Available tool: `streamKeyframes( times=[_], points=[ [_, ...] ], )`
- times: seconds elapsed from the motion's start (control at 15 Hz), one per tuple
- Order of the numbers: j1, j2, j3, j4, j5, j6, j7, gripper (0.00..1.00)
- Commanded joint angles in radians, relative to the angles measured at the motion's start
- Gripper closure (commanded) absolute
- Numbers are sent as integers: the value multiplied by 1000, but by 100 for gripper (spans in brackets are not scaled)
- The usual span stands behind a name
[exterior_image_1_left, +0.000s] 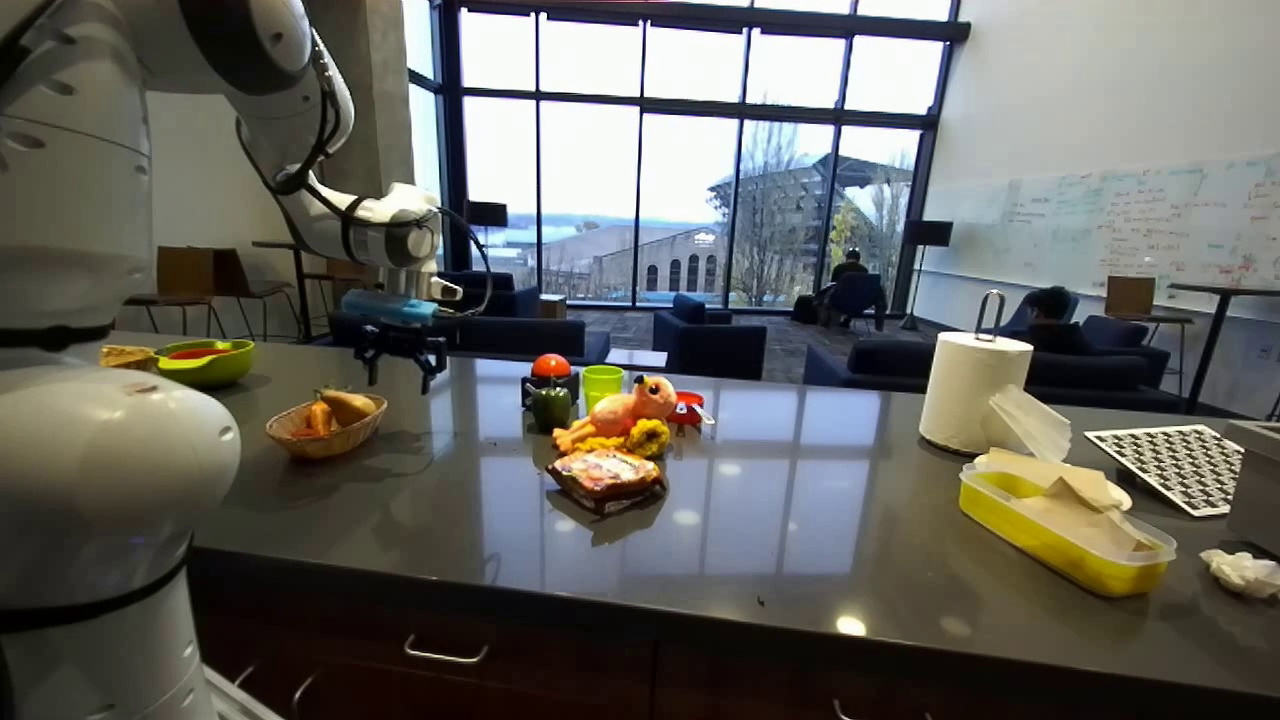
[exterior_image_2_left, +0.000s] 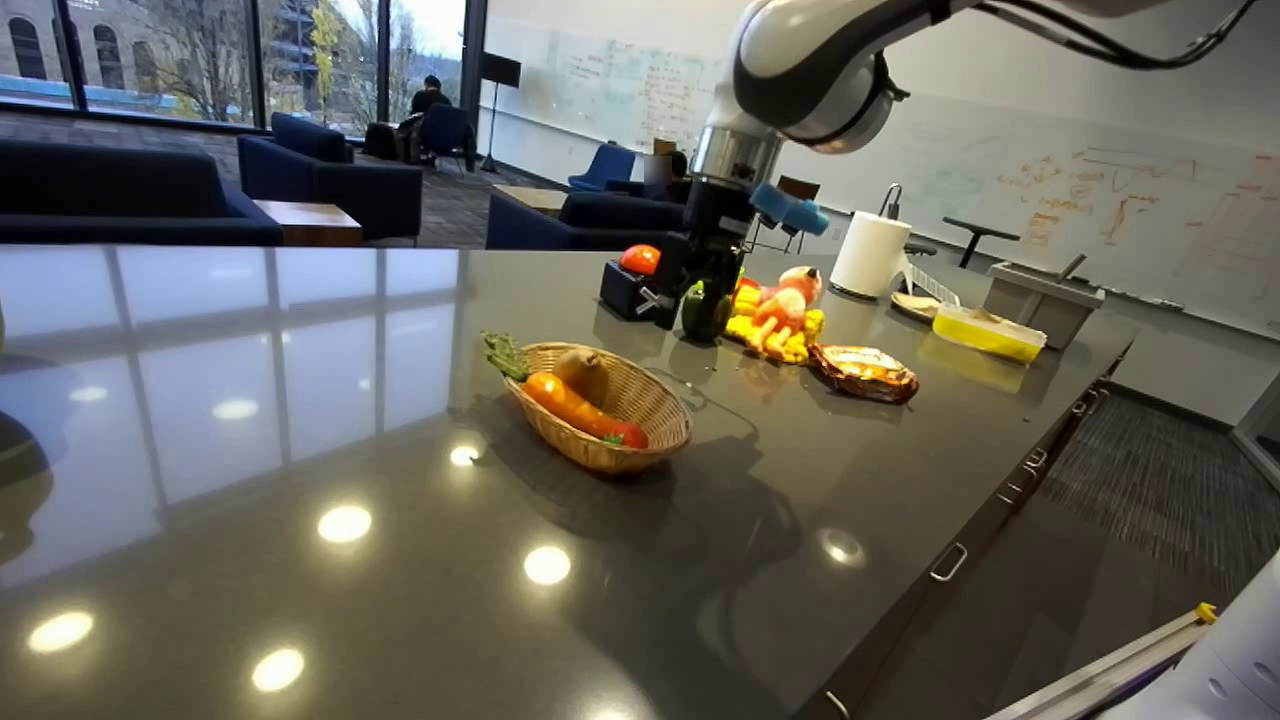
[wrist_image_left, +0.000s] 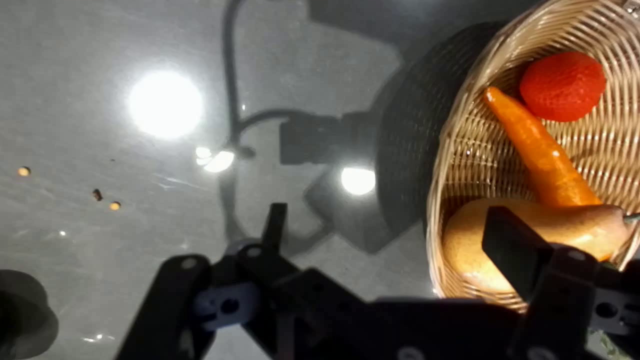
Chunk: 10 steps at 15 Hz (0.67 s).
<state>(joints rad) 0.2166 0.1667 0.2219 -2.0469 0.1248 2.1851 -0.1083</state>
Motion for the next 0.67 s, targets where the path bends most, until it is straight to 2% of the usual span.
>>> streamKeyframes(
  times=[0.0,0.4,0.6],
  points=[
    [17,66,15,82,10,-7,41,0],
    [40,138,32,185,38,-64,125,0],
    [46,170,44,241,85,-130,149,0]
  ],
)
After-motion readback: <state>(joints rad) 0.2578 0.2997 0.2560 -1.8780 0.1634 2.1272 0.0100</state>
